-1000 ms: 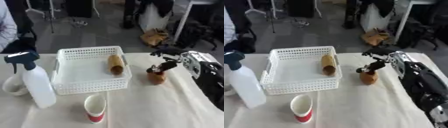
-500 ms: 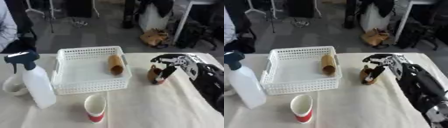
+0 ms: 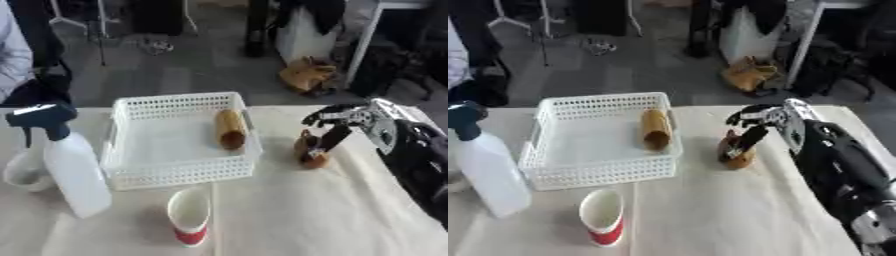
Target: Pick up objects on the table and place them in the box.
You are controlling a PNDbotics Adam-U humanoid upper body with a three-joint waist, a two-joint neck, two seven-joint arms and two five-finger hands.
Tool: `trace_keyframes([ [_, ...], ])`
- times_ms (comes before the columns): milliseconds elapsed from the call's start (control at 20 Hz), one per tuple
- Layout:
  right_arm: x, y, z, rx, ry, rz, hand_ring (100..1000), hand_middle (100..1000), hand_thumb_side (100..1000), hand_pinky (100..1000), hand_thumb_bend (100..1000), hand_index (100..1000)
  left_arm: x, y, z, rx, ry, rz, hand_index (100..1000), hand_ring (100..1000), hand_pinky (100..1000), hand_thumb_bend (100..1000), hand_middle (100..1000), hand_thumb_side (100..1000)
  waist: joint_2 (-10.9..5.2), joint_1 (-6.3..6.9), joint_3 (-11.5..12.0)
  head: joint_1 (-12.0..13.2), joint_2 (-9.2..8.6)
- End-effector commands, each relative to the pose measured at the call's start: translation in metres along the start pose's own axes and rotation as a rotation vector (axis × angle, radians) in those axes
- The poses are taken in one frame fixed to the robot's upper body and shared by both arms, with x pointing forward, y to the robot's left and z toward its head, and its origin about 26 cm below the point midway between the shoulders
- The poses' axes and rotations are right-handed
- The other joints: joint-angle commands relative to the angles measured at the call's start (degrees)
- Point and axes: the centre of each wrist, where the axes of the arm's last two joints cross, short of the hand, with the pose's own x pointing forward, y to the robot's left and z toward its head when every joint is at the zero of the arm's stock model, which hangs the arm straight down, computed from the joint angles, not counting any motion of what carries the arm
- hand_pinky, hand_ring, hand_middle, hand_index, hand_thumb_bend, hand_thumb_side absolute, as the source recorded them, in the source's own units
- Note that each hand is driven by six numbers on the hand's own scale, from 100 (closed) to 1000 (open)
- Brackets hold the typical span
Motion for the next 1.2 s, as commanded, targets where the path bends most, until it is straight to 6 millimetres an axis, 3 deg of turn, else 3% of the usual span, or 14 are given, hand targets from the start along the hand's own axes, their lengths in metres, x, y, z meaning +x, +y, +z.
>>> trace_keyframes([
  [50,-0.007,-0.024,0.017,-0.041,0.033,-0.014,948,958,582,621,775,1000,0.003,0.000,-0.005,0.013,-0.024,0.013,894,942,963,100,887,1000,-1.26,0.16,0.01,-0.27,0.20],
  [400,-0.009,-0.018,0.015,-0.036,0.104,-0.045,956,964,626,648,786,1000,0.003,0.000,-0.004,0.014,-0.018,0.012,887,941,963,100,883,1000,-1.06,0.26,0.19,-0.54,0.15],
  [600,-0.010,-0.011,0.010,-0.032,0.186,-0.054,962,955,641,664,840,1000,0.003,0.000,-0.004,0.017,-0.016,0.012,884,941,964,100,881,1000,-1.00,0.35,0.27,-0.68,0.24],
  [1200,0.007,0.002,-0.003,0.013,0.288,-0.143,973,961,640,673,844,1000,0.003,0.000,-0.003,0.021,-0.010,0.011,879,941,966,100,877,1000,-0.96,0.37,0.50,-0.95,0.07],
])
